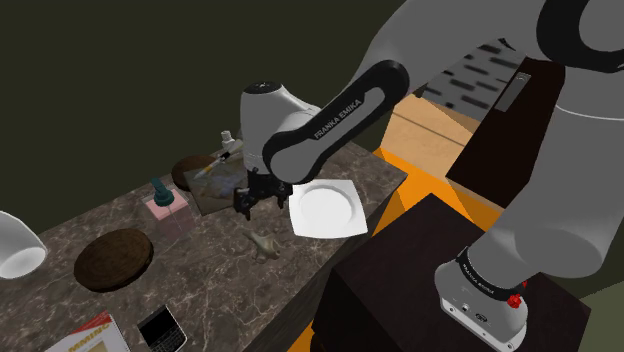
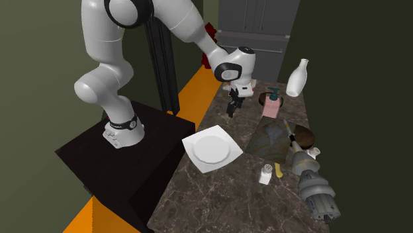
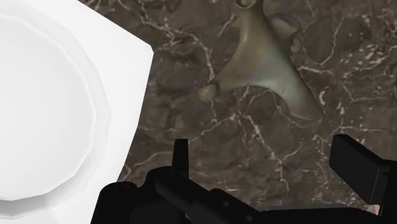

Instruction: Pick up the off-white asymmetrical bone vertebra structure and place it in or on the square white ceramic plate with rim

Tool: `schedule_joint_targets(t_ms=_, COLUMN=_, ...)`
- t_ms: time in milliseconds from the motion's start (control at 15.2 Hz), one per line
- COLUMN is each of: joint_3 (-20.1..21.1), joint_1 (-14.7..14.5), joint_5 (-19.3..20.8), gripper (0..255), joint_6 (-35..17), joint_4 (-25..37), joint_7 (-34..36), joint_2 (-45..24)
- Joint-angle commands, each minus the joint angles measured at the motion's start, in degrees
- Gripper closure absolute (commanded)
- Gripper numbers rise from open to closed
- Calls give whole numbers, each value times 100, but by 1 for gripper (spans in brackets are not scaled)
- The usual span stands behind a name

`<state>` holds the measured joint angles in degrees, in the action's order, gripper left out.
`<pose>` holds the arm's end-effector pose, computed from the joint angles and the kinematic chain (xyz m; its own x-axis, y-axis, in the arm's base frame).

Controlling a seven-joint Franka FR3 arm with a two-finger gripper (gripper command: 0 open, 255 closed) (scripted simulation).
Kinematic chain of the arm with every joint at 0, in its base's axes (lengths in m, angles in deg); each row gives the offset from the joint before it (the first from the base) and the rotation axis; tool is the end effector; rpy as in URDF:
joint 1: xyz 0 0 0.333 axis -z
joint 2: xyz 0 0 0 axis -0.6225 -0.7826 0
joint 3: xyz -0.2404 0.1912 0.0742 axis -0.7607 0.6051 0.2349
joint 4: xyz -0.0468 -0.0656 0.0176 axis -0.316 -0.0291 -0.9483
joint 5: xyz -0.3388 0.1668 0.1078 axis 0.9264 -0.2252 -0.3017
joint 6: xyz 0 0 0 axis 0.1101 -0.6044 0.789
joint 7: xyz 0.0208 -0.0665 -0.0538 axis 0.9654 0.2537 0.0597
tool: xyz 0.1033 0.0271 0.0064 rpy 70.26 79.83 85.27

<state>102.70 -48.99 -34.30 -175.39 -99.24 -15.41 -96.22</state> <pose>0.4592 0.3307 0.2511 0.9898 -0.1254 -0.0669 -0.1289 -0.9904 -0.0497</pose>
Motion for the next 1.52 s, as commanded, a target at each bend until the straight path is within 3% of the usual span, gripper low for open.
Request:
schedule_joint_targets(t_ms=0, joint_3=-48, joint_1=-50, joint_5=88, gripper=0, joint_6=-114, joint_4=29, joint_7=61, joint_2=-151)
schedule_joint_targets(t_ms=198, joint_3=-132, joint_1=-128, joint_5=222, gripper=0, joint_6=-335, joint_4=21, joint_7=153, joint_2=-377)
schedule_joint_targets(t_ms=726, joint_3=-133, joint_1=-130, joint_5=221, gripper=0, joint_6=-334, joint_4=21, joint_7=152, joint_2=-376)
schedule_joint_targets(t_ms=792, joint_3=-133, joint_1=-130, joint_5=221, gripper=255, joint_6=-334, joint_4=21, joint_7=152, joint_2=-376)
schedule_joint_targets(t_ms=1386, joint_3=-133, joint_1=-130, joint_5=221, gripper=255, joint_6=-334, joint_4=21, joint_7=152, joint_2=-376)
schedule_joint_targets(t_ms=1452, joint_3=-133, joint_1=-130, joint_5=221, gripper=0, joint_6=-334, joint_4=21, joint_7=152, joint_2=-376)
